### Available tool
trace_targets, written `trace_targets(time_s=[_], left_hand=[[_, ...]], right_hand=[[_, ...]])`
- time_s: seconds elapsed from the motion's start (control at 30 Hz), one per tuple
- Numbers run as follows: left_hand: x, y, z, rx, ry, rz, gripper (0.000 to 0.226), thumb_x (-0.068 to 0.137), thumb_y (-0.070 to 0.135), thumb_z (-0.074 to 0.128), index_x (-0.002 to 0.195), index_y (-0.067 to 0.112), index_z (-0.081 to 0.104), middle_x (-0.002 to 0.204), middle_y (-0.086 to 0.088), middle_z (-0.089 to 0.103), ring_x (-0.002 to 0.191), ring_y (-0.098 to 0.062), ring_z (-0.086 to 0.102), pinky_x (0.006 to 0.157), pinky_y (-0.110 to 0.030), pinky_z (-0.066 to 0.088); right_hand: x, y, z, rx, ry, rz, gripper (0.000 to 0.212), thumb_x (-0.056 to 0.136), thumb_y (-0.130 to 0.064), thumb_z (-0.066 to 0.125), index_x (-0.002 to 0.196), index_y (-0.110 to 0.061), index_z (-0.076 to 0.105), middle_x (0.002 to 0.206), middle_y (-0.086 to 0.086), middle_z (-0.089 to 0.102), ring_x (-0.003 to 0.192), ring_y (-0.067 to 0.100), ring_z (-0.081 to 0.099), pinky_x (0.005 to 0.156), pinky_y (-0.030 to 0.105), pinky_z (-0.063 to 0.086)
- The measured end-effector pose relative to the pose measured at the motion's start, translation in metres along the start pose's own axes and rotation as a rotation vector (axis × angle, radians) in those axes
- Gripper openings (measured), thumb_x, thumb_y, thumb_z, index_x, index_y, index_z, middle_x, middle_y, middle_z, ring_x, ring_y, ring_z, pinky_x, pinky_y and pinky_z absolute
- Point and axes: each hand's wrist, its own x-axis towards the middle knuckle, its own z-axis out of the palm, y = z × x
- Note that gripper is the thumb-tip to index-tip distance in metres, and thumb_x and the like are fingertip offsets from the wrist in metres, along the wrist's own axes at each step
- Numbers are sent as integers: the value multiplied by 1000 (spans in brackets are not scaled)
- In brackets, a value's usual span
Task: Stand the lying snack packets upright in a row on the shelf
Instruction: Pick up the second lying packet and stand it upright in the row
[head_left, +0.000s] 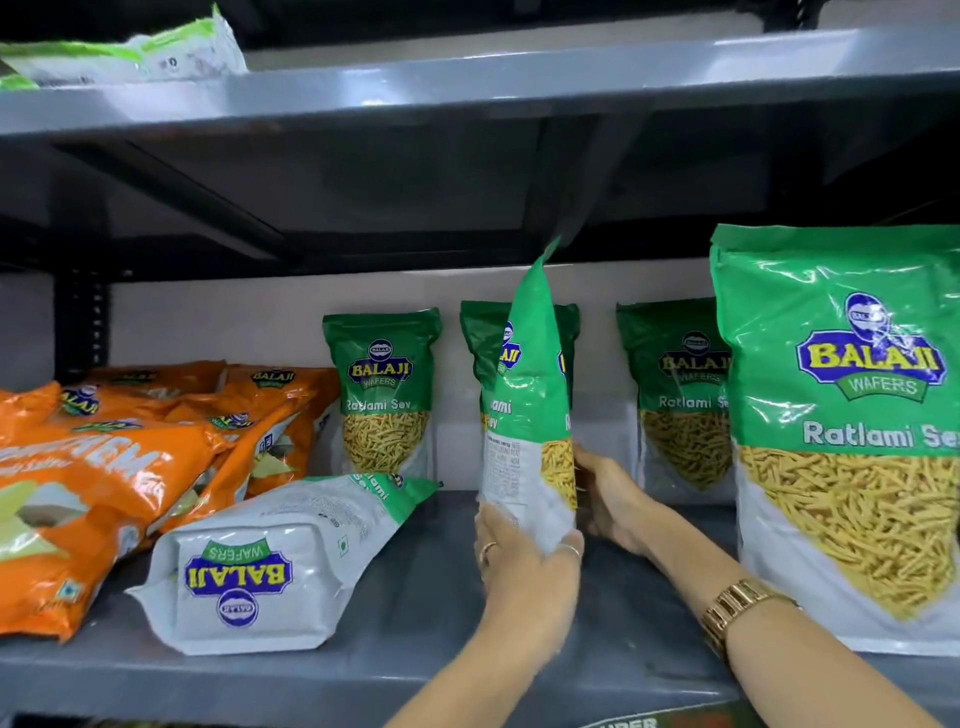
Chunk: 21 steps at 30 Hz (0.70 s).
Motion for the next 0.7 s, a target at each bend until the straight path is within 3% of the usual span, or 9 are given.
trace_targets(time_s=[0.07,0.1,0.17,0.23,0.33,0.43,0.5,0.6,0.7], left_hand=[[2,-2,3,143,-35,1,78,87,24,52,146,9,2,155,-8,13,142,-22,15,118,-36,19],[6,-2,1,154,-19,1,77,88,22,52,145,8,4,153,-8,17,140,-21,19,116,-32,20],[16,-4,-7,87,-13,28,56,88,11,50,137,14,24,134,0,40,122,-12,40,98,-12,30],[23,-3,-20,68,-56,-2,41,89,4,46,125,23,35,118,7,47,108,-6,48,80,-4,32],[40,-6,-37,101,-138,-130,58,90,6,43,142,11,19,143,-8,37,119,-19,39,90,-20,28],[64,-11,-44,87,-135,-246,45,84,2,42,129,0,41,130,-18,51,117,-28,48,102,-35,38],[73,-14,-44,53,-97,-269,29,86,0,38,112,0,51,117,-18,56,107,-28,52,95,-32,41],[81,-21,-42,135,4,-203,37,95,10,30,125,-2,47,128,-21,53,117,-33,51,97,-33,40],[82,-24,-45,144,28,-136,43,96,21,29,136,5,38,139,-19,47,126,-33,45,107,-39,36]], right_hand=[[-1,0,-3,1,-27,26,34,89,-43,39,78,-20,61,83,4,63,77,21,56,70,32,42],[-1,-1,-6,-36,-22,21,33,87,-45,41,76,-20,61,81,4,63,76,21,56,69,31,42],[-2,-2,-12,-101,3,-9,32,82,-49,48,78,-20,60,84,4,63,81,22,57,72,33,44],[-1,-2,-15,-131,34,-23,36,78,-54,51,86,-19,60,90,5,61,87,23,56,73,34,44],[-1,-3,-15,-141,99,-50,45,77,-58,50,90,-16,59,91,9,59,86,24,54,72,33,42],[-3,-5,-16,-96,195,-98,41,77,-54,54,71,-14,56,68,6,53,62,20,49,63,31,41],[-3,-6,-16,-96,250,-167,38,76,-52,56,66,-15,51,59,3,46,51,17,40,55,28,37],[-2,-2,-17,-221,300,-325,43,74,-56,54,61,-17,40,60,3,40,54,19,39,59,33,32],[-5,0,-16,-320,320,-374,49,74,-63,48,68,-14,54,76,5,58,71,21,53,69,34,40]])
